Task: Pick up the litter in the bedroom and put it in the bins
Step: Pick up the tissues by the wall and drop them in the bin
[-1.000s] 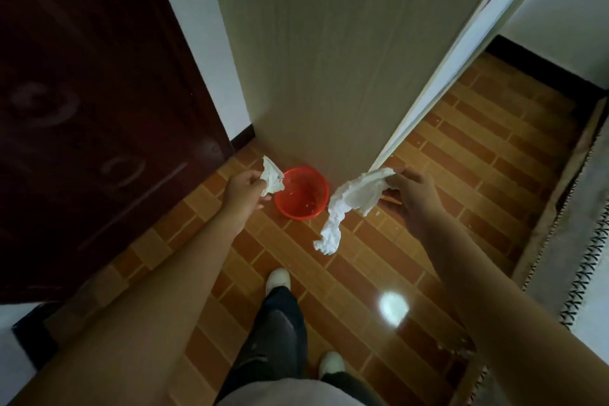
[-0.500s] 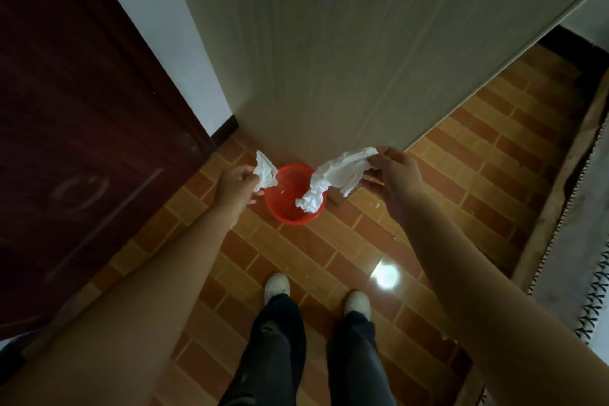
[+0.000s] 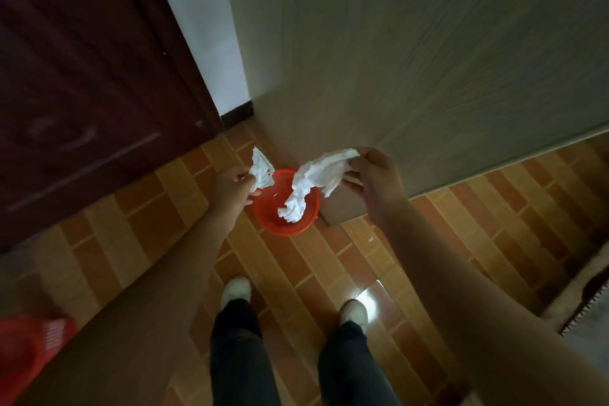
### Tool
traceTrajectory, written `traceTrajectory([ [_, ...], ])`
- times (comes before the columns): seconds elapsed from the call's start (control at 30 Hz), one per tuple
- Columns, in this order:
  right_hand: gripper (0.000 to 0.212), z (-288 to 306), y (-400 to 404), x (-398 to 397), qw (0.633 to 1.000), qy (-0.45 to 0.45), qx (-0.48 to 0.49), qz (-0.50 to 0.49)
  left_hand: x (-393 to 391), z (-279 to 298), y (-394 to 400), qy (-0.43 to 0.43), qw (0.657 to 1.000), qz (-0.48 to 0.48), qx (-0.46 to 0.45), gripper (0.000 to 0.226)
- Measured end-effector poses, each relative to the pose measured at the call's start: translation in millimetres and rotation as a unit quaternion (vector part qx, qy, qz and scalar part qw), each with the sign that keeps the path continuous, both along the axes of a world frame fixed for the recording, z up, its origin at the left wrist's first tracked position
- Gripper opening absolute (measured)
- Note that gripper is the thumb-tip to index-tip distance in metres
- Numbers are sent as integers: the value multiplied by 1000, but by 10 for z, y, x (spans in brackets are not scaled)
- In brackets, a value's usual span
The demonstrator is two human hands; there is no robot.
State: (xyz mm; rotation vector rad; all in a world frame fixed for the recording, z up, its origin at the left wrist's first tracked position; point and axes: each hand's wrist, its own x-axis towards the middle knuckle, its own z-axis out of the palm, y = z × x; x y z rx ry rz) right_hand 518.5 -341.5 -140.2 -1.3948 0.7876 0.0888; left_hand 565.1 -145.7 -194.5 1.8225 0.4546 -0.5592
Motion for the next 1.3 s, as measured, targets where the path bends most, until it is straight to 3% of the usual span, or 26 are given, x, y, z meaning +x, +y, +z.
traceTrajectory([
  [0.3, 25, -851, -185, 292, 995, -16, -34, 94, -151, -1018, -191, 14, 998, 66, 14, 28],
  [0.7, 23, -2699, -148, 600, 990, -64, -102, 74, 65, -3167, -306, 58, 996, 64, 32, 32],
  [0.87, 17, -3374, -122, 650, 986, -81, -110, 92, 143, -3860, -367, 43, 996, 52, 51, 18],
  [1.1, 22, -3858, -63, 697, 985, -85, -67, 136, 122, -4258, -297, -13, 997, 37, 67, 10],
  [1.3, 24, -3985, -10, 726, 981, -69, -102, 151, 42, -4151, -171, -143, 969, 5, 203, 38],
])
